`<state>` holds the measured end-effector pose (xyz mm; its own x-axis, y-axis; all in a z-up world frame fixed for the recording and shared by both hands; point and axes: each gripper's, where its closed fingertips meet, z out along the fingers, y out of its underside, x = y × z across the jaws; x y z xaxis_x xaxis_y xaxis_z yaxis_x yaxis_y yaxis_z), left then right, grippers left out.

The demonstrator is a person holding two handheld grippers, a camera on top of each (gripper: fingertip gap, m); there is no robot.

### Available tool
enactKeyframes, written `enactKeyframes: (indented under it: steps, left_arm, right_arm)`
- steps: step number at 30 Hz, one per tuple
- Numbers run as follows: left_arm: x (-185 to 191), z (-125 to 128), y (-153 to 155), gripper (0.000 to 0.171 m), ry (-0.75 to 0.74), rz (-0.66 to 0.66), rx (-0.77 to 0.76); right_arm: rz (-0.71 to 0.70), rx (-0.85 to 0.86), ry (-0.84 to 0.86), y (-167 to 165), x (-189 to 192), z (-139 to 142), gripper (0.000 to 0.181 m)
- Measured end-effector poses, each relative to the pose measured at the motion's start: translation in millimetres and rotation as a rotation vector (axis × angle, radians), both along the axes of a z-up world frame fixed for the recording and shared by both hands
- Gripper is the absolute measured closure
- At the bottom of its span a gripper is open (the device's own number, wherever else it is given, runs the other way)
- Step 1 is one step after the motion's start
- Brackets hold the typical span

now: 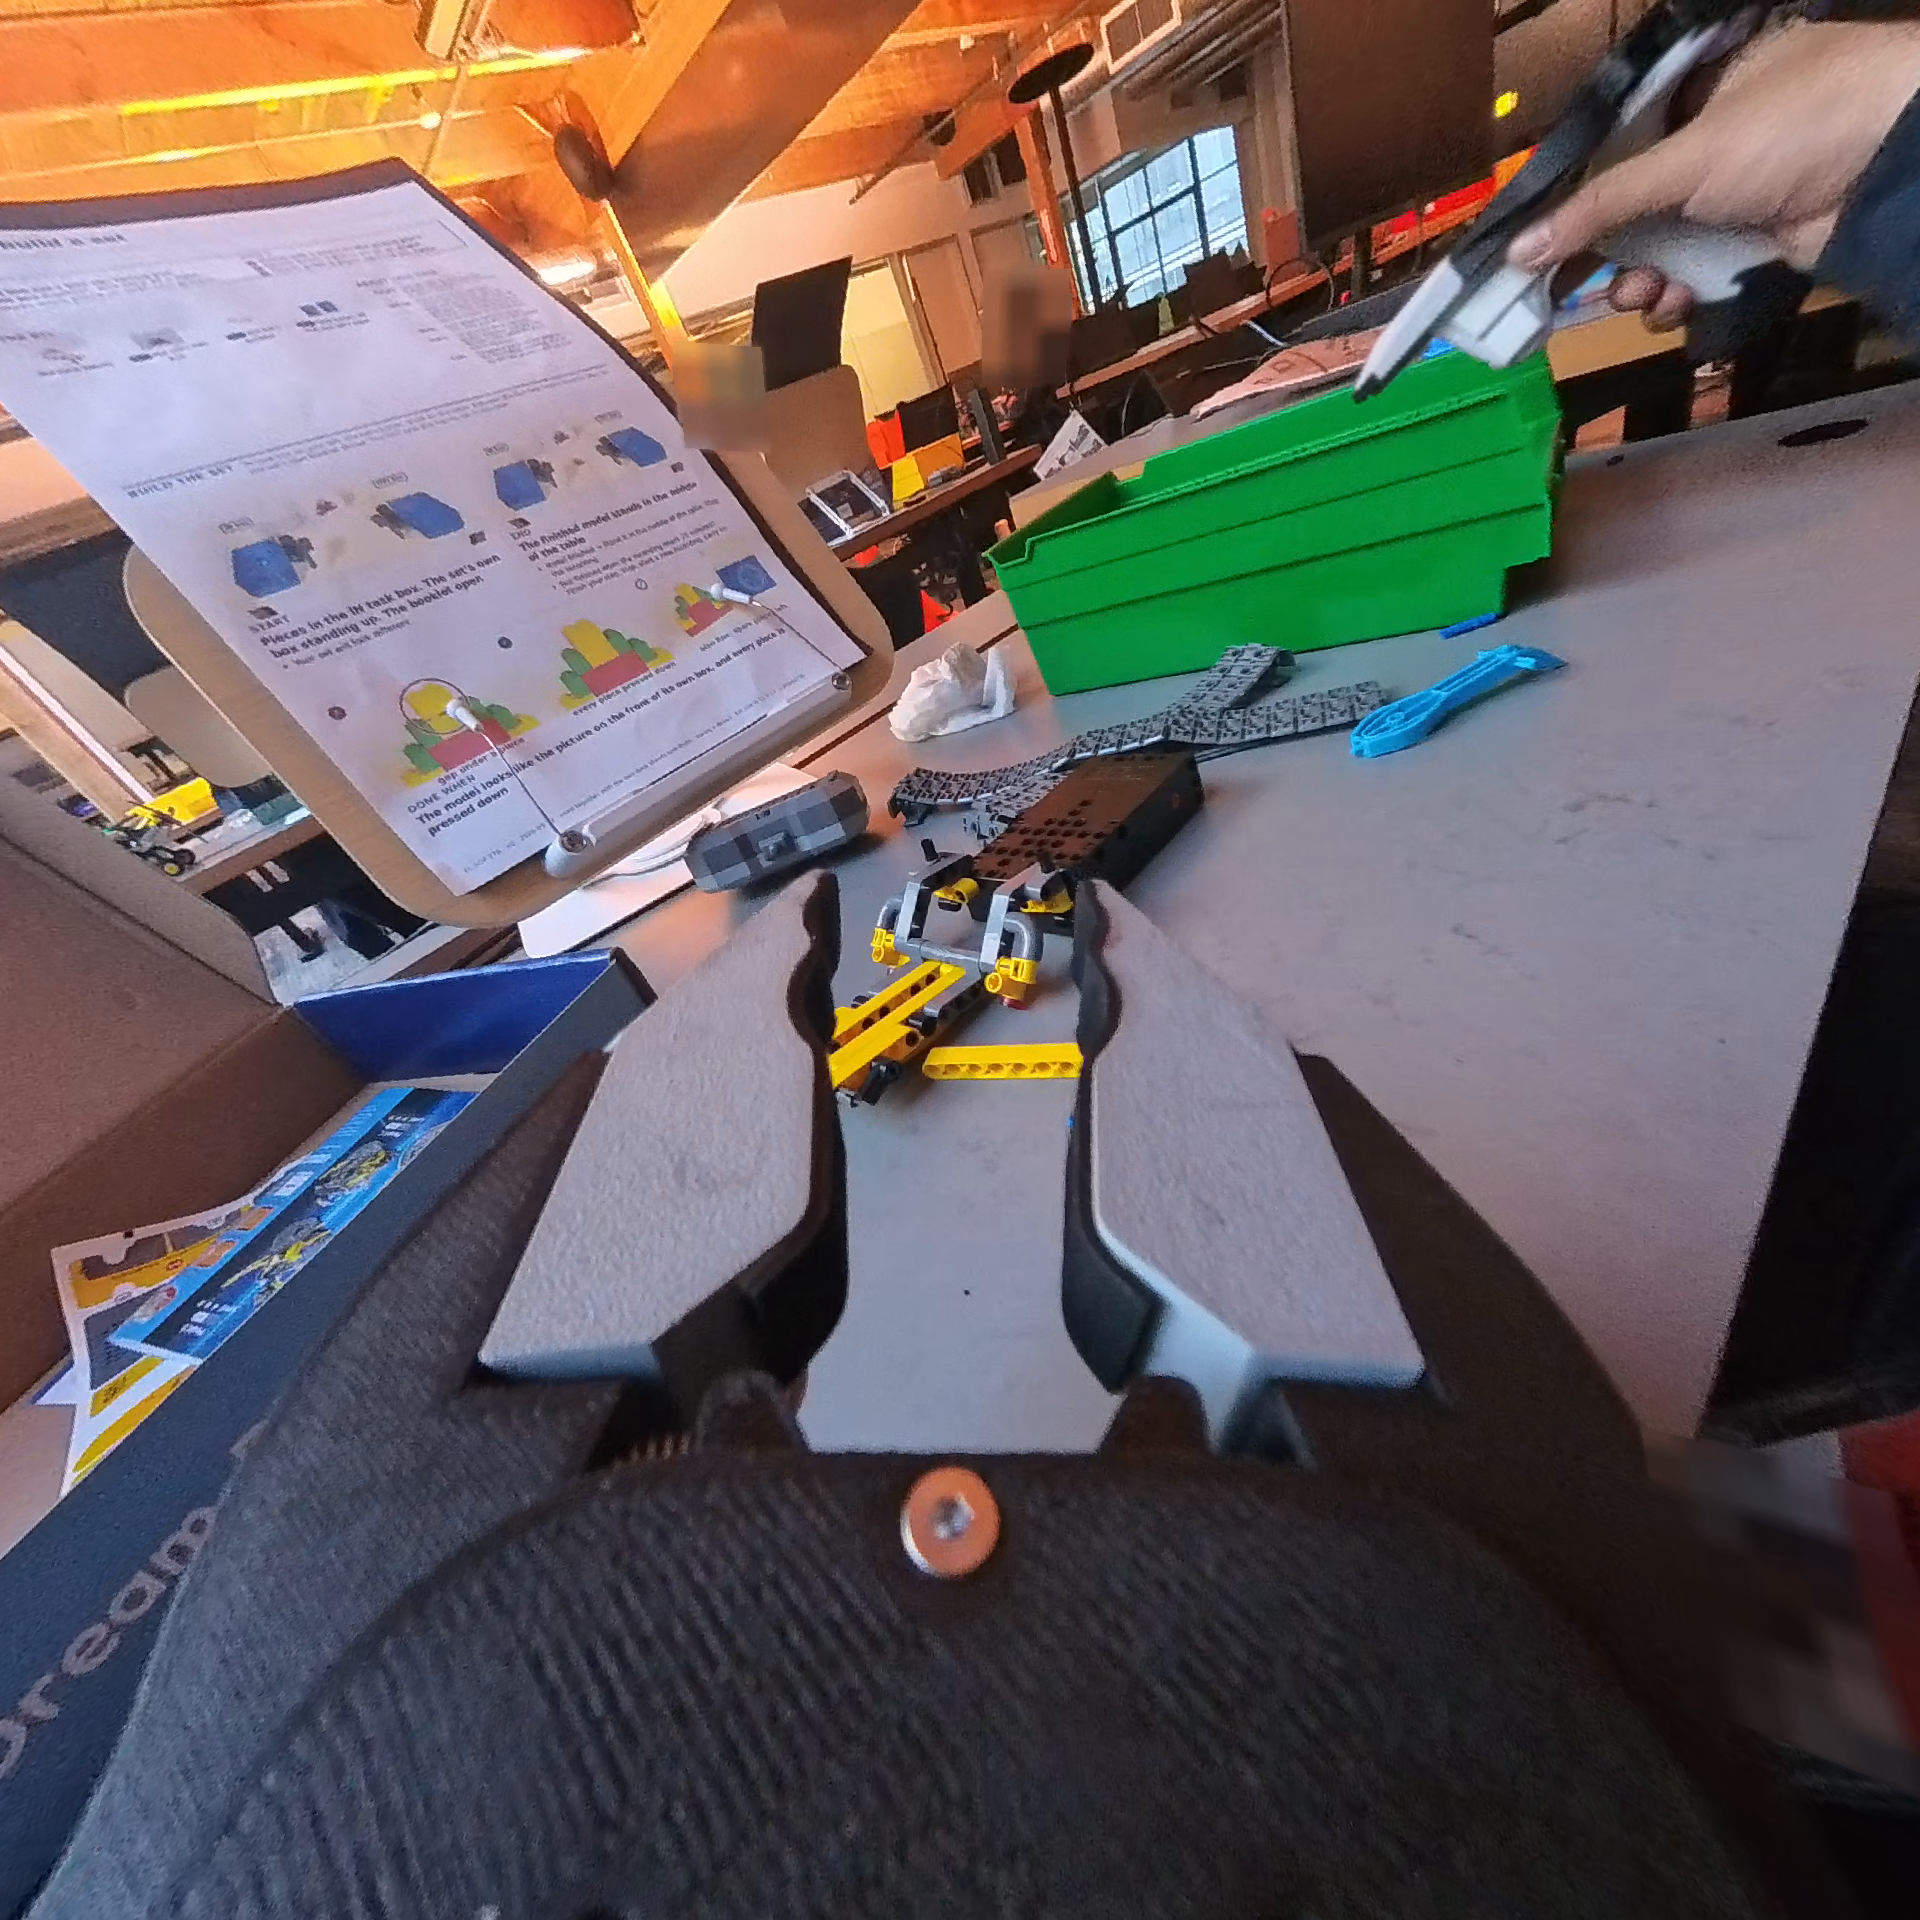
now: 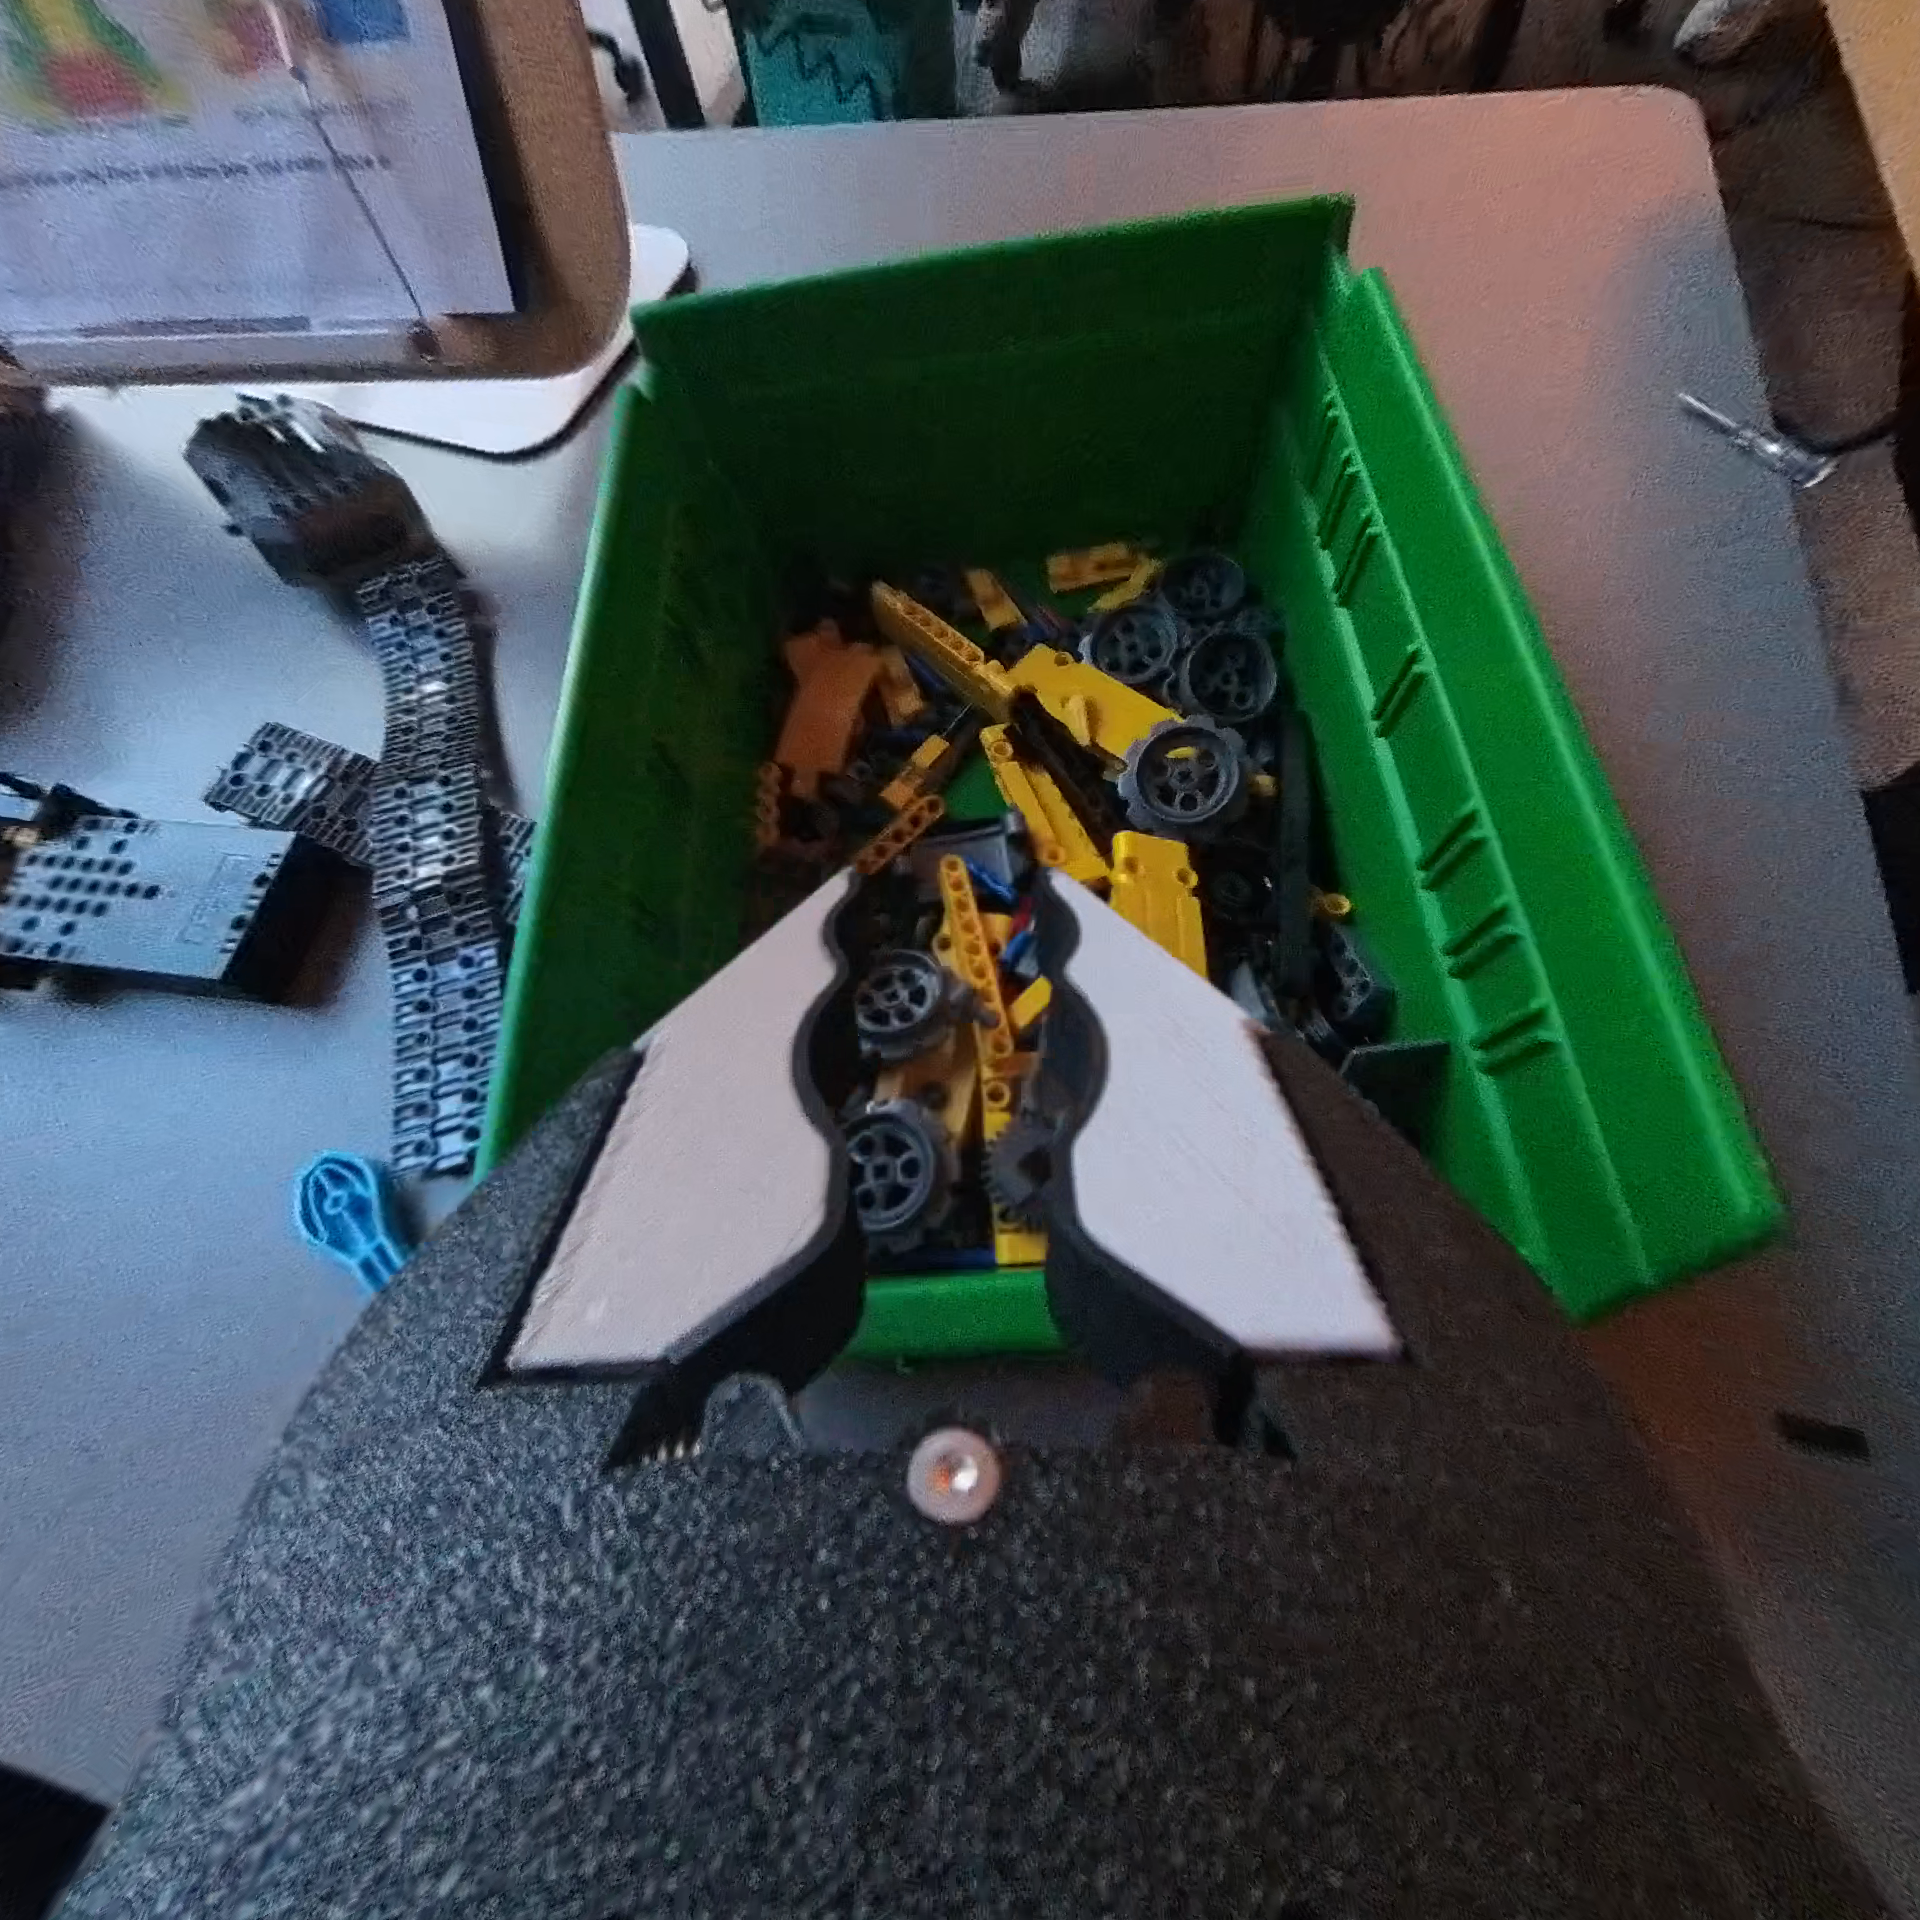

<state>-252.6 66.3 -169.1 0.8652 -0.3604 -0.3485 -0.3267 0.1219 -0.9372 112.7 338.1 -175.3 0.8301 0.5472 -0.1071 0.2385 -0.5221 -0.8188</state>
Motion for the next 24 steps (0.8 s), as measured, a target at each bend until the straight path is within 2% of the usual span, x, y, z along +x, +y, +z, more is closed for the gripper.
enactKeyframes:
  steps: [4,12,18,24]
  left_arm:
    - [-0.5,0.9,-0.6,0.129,-0.006,-0.002,0.004]
    - [1.5,-0.4,-2.0,0.13,-0.021,-0.038,-0.02]
    - [13.3,-25.0,-5.2,0.127,0.044,-0.137,-0.203]
    - [17.1,-47.0,-11.4,0.129,0.08,-0.204,-0.369]
  right_arm:
    - [0.042,0.072,0.023,-3.7,-14.6,19.1,0.159]
    - [0.126,0.139,0.032,-20.9,-45.1,39.8,0.162]
    - [0.249,0.201,0.032,-44.1,-83.7,56.8,0.165]
    - [0.387,0.228,-0.033,-69.3,-128.1,52.7,0.165]
